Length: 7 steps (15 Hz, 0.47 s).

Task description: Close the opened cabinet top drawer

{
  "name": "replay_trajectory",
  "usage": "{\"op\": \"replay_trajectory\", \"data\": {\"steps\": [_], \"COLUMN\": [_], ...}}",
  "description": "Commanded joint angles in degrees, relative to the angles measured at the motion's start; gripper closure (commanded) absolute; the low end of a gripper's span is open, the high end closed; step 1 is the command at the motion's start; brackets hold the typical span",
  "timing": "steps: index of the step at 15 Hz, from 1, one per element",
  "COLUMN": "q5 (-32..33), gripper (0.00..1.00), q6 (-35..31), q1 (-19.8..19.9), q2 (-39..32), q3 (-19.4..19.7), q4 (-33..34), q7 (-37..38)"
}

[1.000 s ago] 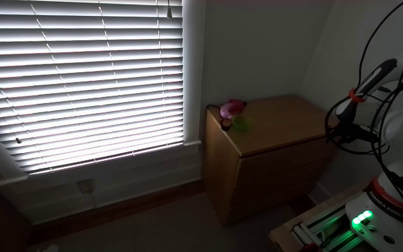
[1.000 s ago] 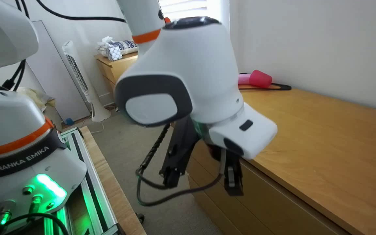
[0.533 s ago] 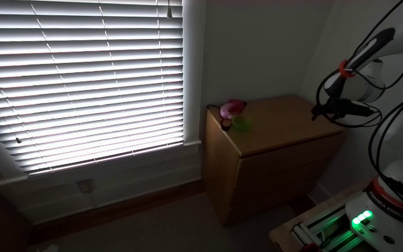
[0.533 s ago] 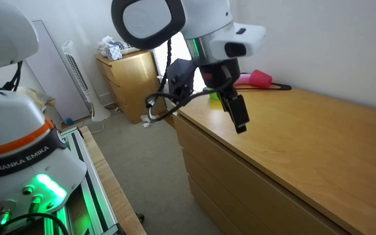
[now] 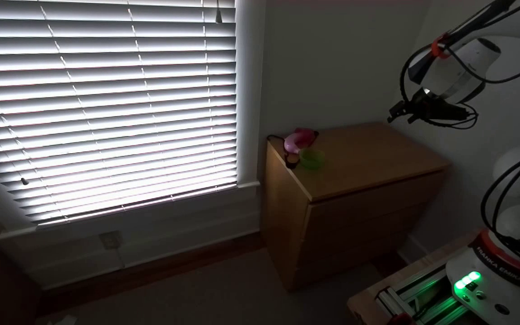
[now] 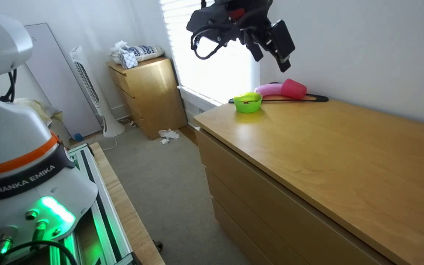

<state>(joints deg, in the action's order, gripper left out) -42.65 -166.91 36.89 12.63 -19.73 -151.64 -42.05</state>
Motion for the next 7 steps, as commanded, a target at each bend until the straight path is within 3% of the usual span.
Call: {"op": "replay_trajectory", "data": {"steps": [1, 7], "q5": [-0.4, -0.7], "gripper": [0.0, 0.0], "q6": [0.8, 0.9], "q1": [-0.6, -0.9], "q2": [1.0, 1.3], "q3": [0.7, 1.2], "q4": [0.2, -0.1], "q7": [-0.5, -0.8]}}
